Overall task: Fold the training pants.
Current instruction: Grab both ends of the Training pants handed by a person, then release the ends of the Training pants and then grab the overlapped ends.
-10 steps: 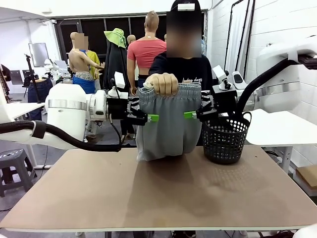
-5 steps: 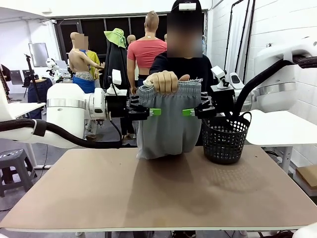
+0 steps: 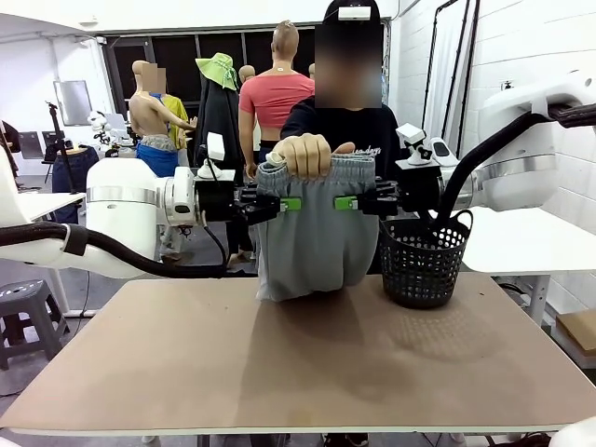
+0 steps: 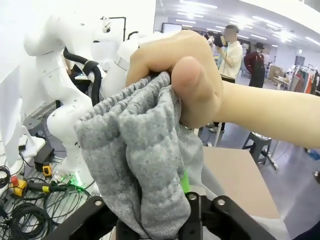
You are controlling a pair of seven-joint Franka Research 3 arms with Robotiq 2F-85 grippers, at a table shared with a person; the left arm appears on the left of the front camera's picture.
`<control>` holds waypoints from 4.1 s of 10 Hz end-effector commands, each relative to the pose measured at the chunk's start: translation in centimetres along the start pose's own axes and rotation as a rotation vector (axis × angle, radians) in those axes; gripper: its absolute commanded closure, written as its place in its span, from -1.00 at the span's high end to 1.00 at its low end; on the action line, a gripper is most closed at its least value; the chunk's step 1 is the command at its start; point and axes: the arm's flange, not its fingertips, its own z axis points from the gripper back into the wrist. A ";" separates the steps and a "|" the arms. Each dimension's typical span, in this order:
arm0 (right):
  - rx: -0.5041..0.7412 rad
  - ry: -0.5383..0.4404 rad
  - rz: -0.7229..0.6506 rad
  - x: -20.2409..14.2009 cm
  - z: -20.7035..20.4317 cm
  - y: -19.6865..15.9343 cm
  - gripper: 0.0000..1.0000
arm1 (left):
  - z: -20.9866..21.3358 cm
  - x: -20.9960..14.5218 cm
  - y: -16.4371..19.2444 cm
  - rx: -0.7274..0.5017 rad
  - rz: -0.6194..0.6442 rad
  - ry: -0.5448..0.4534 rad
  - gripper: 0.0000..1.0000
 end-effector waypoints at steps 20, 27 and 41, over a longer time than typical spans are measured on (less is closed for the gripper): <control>0.016 -0.008 -0.031 -0.6 0.2 -0.6 -1.00 | -0.1 -0.5 0.0 -0.003 0.009 0.006 -1.00; 0.016 -0.008 -0.031 -0.6 0.2 -0.6 -1.00 | -0.1 -0.5 0.0 -0.003 0.009 0.006 -1.00; 0.016 -0.008 -0.031 -0.6 0.2 -0.6 -1.00 | -0.1 -0.5 0.0 -0.003 0.009 0.006 -1.00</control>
